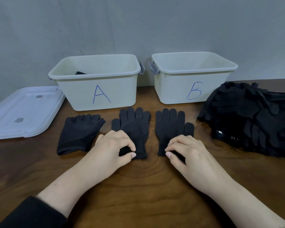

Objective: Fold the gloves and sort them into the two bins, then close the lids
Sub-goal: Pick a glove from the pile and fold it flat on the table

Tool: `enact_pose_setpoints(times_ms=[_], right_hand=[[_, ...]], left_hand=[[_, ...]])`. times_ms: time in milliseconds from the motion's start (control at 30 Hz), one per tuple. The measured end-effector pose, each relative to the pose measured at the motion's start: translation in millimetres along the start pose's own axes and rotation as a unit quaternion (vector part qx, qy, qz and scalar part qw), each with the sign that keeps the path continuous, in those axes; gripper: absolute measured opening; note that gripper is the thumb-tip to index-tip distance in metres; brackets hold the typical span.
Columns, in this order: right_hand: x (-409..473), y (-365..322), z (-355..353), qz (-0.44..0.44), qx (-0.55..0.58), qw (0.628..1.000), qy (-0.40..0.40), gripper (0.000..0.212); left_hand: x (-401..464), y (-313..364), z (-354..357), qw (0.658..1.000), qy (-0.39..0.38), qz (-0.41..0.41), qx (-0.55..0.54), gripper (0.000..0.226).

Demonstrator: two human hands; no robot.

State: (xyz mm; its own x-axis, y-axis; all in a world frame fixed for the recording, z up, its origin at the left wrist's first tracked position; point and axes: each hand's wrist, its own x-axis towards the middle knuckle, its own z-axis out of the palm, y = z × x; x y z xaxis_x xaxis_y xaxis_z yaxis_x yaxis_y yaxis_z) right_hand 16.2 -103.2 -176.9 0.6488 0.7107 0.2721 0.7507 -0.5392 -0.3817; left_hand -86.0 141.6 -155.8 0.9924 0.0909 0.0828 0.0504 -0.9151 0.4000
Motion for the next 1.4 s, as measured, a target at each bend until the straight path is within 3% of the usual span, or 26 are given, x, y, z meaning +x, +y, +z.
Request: enact_pose_setpoints(times_ms=[167,267,367,433,533,567,633,700,767,833,900,1033,1167,1300,1400], right_hand=[[0.2,-1.5,0.6,0.011,-0.013,1.000,0.002,0.028],[0.0,-5.0,-3.2,0.016,0.000,0.998,0.056,0.029],[4.6,-15.6,-14.0,0.081,0.139,0.979,0.123,0.025],[13.8,-29.9,-20.0,0.146,0.290,0.940,0.108,0.023],[24.4,-49.3,-23.5,0.192,0.578,0.791,0.051,0.030],[26.4,-53.2,-24.9,0.194,0.624,0.755,0.050,0.033],[29.9,-55.9,-30.4,0.217,0.626,0.744,0.087,0.028],[34.5,-50.1,-43.1,0.248,0.583,0.763,0.131,0.026],[39.7,-38.5,-66.1,0.252,0.467,0.833,0.154,0.029],[45.4,-26.5,-93.2,0.226,0.313,0.909,0.156,0.024],[54.4,-21.2,-119.7,0.200,0.251,0.938,0.130,0.018],[81.5,-22.8,-153.3,0.170,0.158,0.970,0.070,0.014],[108.5,-18.9,-160.0,0.156,0.072,0.985,0.031,0.012],[127.8,-13.2,-162.3,0.102,-0.001,0.984,0.148,0.005],[117.7,-20.0,-154.5,0.061,0.036,0.974,0.217,0.008]], left_hand=[[-0.5,4.6,5.0,0.999,0.037,0.004,0.012,0.016],[2.1,13.5,-0.7,0.983,0.146,-0.043,-0.101,0.014],[11.7,35.9,-11.2,0.950,0.220,-0.087,-0.206,0.010],[20.8,56.6,-13.6,0.932,0.249,-0.076,-0.253,0.011],[34.2,86.4,-9.9,0.926,0.220,-0.038,-0.305,0.018],[36.9,93.2,-7.2,0.927,0.195,-0.027,-0.319,0.022],[37.7,97.9,-1.4,0.921,0.181,-0.012,-0.345,0.029],[33.2,88.3,2.6,0.906,0.226,0.008,-0.358,0.030],[30.4,67.7,5.0,0.915,0.268,0.016,-0.301,0.027],[29.9,48.6,6.7,0.947,0.247,0.014,-0.202,0.027],[31.1,37.9,10.3,0.971,0.196,0.009,-0.133,0.030],[35.1,36.3,16.1,0.982,0.178,0.011,-0.059,0.030],[36.9,34.6,19.3,0.982,0.182,0.008,-0.056,0.029],[34.9,31.1,17.1,0.971,0.218,-0.006,-0.098,0.026],[34.7,31.8,16.8,0.960,0.252,-0.003,-0.124,0.023]])
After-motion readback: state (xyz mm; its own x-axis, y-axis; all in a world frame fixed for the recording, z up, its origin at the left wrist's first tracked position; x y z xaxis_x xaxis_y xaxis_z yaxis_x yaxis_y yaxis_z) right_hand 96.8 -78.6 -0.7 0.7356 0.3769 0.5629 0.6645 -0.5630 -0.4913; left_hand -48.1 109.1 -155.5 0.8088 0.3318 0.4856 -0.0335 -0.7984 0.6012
